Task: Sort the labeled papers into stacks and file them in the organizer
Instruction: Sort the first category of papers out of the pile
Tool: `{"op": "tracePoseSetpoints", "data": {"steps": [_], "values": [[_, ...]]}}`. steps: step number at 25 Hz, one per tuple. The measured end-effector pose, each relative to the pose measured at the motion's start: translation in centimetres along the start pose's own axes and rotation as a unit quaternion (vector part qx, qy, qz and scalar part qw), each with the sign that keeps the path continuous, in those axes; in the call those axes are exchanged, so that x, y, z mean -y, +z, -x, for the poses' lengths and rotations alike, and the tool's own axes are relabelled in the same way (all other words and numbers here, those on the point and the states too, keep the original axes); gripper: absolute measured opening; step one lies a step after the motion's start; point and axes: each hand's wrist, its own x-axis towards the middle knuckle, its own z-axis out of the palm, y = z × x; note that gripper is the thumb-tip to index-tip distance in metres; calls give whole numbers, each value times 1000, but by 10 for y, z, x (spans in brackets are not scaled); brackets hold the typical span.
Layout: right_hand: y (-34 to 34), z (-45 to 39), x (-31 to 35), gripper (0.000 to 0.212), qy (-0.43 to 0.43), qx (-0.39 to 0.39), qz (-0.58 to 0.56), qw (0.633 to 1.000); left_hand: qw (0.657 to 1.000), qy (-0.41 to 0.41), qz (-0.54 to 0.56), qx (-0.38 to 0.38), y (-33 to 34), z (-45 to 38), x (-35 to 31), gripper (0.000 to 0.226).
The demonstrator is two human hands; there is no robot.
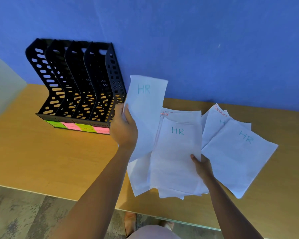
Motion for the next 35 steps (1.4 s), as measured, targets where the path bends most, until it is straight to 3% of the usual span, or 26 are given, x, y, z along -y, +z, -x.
{"op": "tracePoseSetpoints", "data": {"steps": [4, 7, 11, 16, 19, 22, 25, 30, 35], "values": [[0, 0, -1, 35, -7, 2, 7, 1000, 996, -29, 60, -66, 0, -28, -20, 32], [-1, -1, -1, 32, -6, 3, 11, 1000, 993, -47, 84, -70, 5, -28, -18, 31], [-1, -2, 0, 32, 3, 4, 17, 1000, 996, -70, 28, 53, 25, 13, 3, 28], [-1, -3, 7, 66, 63, 9, -62, 996, 966, -128, -54, 218, 45, 67, 44, 27], [-3, -1, 11, 59, 39, -9, -104, 994, 942, -154, -14, 296, 52, 85, 57, 22], [-3, 4, 8, 46, 18, 28, -33, 999, 918, -169, 2, 359, 57, 96, 61, 17], [-1, 6, 6, 39, -9, 4, 10, 1000, 899, -202, 5, 390, 59, 98, 65, 18], [-6, 11, 7, 27, 2, -16, -48, 999, 892, -283, 30, 351, 54, 85, 66, 65], [-3, 13, 14, 40, -6, -18, -106, 994, 803, -348, 151, 459, 53, 83, 64, 32]]}}
